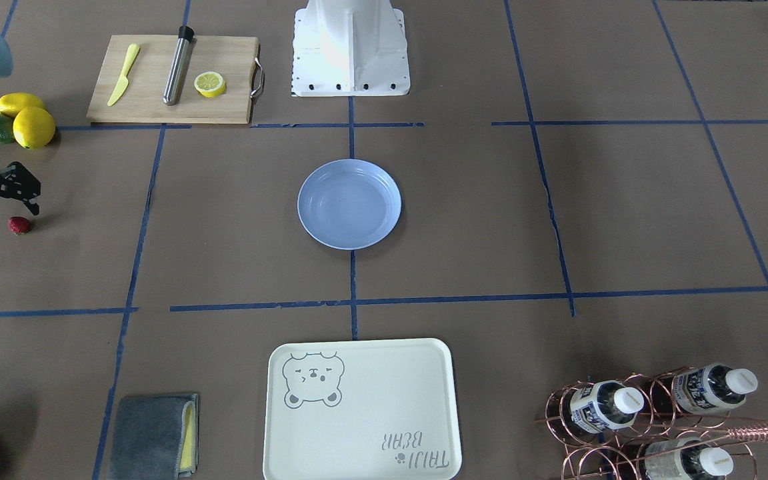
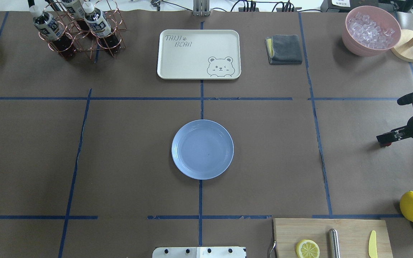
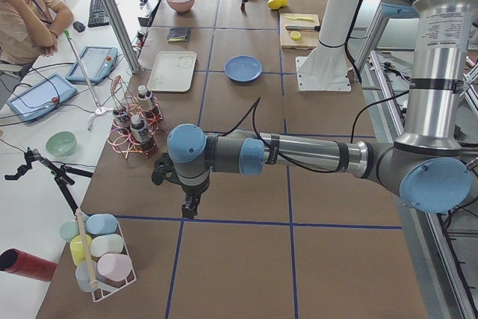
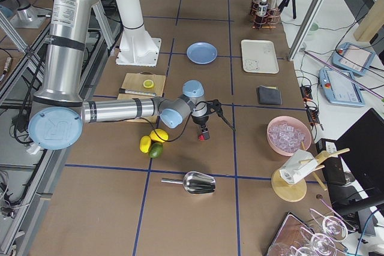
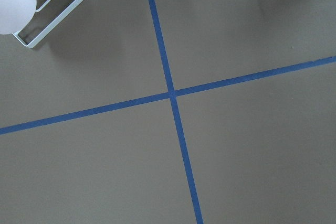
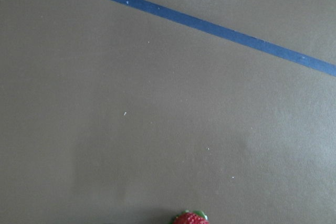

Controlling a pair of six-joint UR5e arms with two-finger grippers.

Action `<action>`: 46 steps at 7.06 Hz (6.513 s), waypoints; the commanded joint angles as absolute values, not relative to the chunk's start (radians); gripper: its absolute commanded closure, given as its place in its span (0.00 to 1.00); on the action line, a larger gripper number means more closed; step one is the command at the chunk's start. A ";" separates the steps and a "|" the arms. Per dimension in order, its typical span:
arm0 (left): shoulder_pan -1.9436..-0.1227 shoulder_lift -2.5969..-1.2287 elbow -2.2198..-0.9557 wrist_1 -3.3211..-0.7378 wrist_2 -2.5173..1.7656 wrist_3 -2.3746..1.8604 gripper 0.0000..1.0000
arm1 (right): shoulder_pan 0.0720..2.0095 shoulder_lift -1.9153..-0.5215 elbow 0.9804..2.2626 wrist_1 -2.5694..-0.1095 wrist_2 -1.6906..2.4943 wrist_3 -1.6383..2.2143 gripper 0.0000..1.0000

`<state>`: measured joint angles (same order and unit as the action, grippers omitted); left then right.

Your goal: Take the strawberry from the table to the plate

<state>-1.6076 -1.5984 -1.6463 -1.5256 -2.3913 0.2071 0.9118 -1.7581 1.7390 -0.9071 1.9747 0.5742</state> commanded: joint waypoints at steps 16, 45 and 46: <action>-1.608 -1.605 -1.686 -1.523 -2.390 0.215 0.00 | 0.449 -0.769 1.615 -1.640 1.659 1.227 1.00; -1.608 -1.543 -1.667 -1.529 -2.390 0.213 0.00 | 1.516 -1.724 1.654 -1.399 2.319 0.074 0.00; -1.608 -1.543 -1.667 -1.529 -2.390 0.213 0.00 | 1.520 -1.724 1.655 -1.404 2.318 0.065 0.00</action>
<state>-1.6076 -1.5432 -1.6679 -1.5292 -2.3897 0.2138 1.5134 -1.7158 1.6496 -1.4103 2.3161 0.0721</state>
